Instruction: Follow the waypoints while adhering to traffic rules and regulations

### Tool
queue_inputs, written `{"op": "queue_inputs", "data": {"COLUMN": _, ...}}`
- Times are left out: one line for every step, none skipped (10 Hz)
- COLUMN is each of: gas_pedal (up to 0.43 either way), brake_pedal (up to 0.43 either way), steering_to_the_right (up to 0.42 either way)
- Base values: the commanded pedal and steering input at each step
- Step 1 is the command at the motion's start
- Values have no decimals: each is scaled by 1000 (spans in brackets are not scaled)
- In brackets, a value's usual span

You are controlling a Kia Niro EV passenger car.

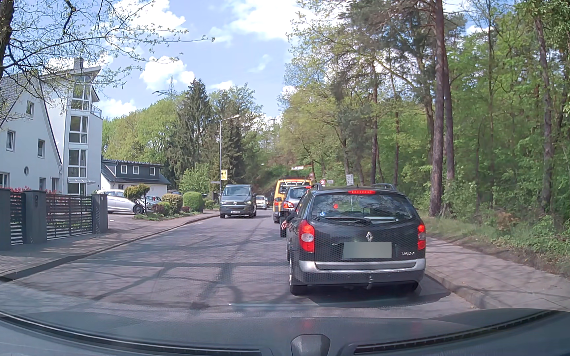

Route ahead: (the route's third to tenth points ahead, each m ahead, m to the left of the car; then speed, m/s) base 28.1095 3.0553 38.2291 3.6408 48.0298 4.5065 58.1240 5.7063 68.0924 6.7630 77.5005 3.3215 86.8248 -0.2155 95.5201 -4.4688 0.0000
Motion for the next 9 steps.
{"op": "queue_inputs", "data": {"gas_pedal": 0, "brake_pedal": 159, "steering_to_the_right": 1}}
{"op": "queue_inputs", "data": {"gas_pedal": 0, "brake_pedal": 159, "steering_to_the_right": 1}}
{"op": "queue_inputs", "data": {"gas_pedal": 0, "brake_pedal": 159, "steering_to_the_right": 1}}
{"op": "queue_inputs", "data": {"gas_pedal": 0, "brake_pedal": 165, "steering_to_the_right": 1}}
{"op": "queue_inputs", "data": {"gas_pedal": 0, "brake_pedal": 159, "steering_to_the_right": 2}}
{"op": "queue_inputs", "data": {"gas_pedal": 0, "brake_pedal": 159, "steering_to_the_right": 1}}
{"op": "queue_inputs", "data": {"gas_pedal": 0, "brake_pedal": 165, "steering_to_the_right": 2}}
{"op": "queue_inputs", "data": {"gas_pedal": 0, "brake_pedal": 159, "steering_to_the_right": 2}}
{"op": "queue_inputs", "data": {"gas_pedal": 0, "brake_pedal": 159, "steering_to_the_right": 1}}
